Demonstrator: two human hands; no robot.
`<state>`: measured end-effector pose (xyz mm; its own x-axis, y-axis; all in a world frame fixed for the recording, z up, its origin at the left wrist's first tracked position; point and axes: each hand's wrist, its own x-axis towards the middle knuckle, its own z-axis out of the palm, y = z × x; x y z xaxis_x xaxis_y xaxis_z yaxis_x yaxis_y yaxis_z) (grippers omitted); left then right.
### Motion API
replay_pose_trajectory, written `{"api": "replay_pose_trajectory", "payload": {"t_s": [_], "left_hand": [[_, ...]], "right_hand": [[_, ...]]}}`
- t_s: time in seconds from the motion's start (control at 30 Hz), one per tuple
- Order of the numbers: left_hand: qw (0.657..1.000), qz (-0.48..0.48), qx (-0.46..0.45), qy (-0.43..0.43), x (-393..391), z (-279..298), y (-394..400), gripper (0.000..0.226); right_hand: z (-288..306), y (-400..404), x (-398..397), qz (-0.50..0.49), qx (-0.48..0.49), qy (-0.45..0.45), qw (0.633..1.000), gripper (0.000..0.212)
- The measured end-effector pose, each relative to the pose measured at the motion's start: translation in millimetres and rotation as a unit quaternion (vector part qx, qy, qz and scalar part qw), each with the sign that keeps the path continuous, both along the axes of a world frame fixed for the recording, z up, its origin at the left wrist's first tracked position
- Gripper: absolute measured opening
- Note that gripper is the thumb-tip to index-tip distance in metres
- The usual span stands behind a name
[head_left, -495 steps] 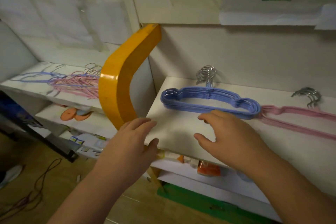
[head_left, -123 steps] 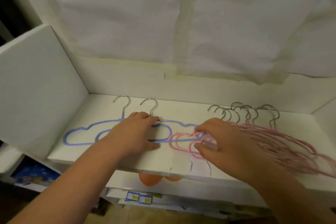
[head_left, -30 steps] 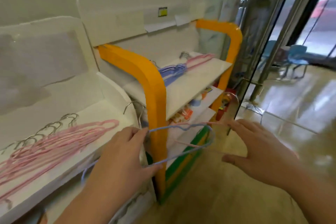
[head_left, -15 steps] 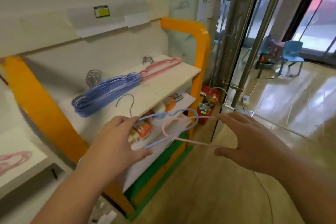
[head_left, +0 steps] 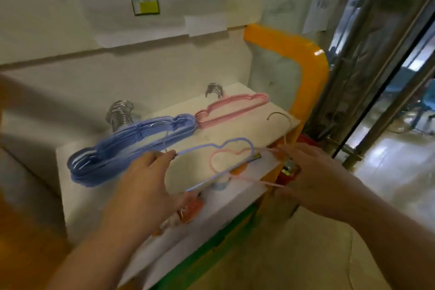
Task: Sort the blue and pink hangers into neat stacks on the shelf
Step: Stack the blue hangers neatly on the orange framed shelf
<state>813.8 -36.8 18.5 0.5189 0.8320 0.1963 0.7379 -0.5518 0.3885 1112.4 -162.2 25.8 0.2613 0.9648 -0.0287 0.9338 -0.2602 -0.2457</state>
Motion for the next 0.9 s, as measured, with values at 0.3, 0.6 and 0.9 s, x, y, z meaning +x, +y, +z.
{"api": "replay_pose_trajectory", "payload": {"t_s": [0.3,0.6,0.9], "left_hand": [[0.992,0.090,0.039,0.075,16.4,0.2,100.9,0.079],[0.970,0.195,0.016,0.146,4.9,-15.6,150.1,0.095],[0.967,0.204,0.005,0.153,10.9,-21.9,162.7,0.100]], "right_hand": [[2.1,127.7,57.4,0.070,-0.030,-0.001,0.997,0.093],[-16.7,257.4,108.3,0.189,-0.018,-0.031,0.981,0.093],[-29.6,321.6,133.9,0.299,-0.047,0.001,0.953,0.102]]}}
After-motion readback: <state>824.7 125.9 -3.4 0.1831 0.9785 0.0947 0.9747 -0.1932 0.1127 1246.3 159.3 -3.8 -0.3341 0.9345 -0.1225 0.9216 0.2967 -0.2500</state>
